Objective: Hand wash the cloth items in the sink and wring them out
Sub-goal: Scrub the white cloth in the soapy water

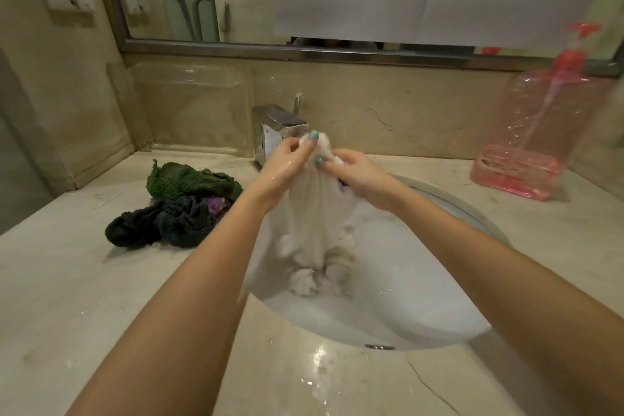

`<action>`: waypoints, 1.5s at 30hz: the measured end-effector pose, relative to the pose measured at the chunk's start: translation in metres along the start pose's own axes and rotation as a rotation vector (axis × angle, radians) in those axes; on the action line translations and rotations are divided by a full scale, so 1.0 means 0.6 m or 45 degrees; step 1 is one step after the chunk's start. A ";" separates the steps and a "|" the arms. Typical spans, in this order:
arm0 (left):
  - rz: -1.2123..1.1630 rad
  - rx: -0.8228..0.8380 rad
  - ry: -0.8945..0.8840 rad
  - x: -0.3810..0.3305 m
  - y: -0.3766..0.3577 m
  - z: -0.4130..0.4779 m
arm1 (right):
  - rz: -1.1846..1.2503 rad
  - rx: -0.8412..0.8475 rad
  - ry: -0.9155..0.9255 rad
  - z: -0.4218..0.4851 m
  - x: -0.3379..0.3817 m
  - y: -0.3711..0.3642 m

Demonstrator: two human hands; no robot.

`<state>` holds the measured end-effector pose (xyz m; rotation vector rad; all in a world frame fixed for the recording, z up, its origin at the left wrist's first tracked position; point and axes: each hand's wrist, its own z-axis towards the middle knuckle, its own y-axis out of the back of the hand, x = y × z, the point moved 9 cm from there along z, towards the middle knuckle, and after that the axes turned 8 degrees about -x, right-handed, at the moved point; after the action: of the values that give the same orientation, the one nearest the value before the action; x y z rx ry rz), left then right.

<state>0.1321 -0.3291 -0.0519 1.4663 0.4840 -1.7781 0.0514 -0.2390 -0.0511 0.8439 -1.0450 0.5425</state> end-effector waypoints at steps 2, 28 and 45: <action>-0.045 0.079 0.051 -0.001 -0.004 -0.013 | 0.275 -0.045 -0.032 0.003 0.013 0.014; -1.066 -0.235 0.494 0.074 -0.026 -0.031 | 0.992 0.102 -0.906 -0.056 -0.152 -0.076; 0.576 -0.552 -0.267 -0.012 0.311 -0.155 | 0.085 0.030 0.011 -0.036 0.050 -0.229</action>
<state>0.3340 -0.3793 -0.0372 0.9800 0.3639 -1.3428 0.1772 -0.3008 -0.0761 0.8288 -1.0635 0.6154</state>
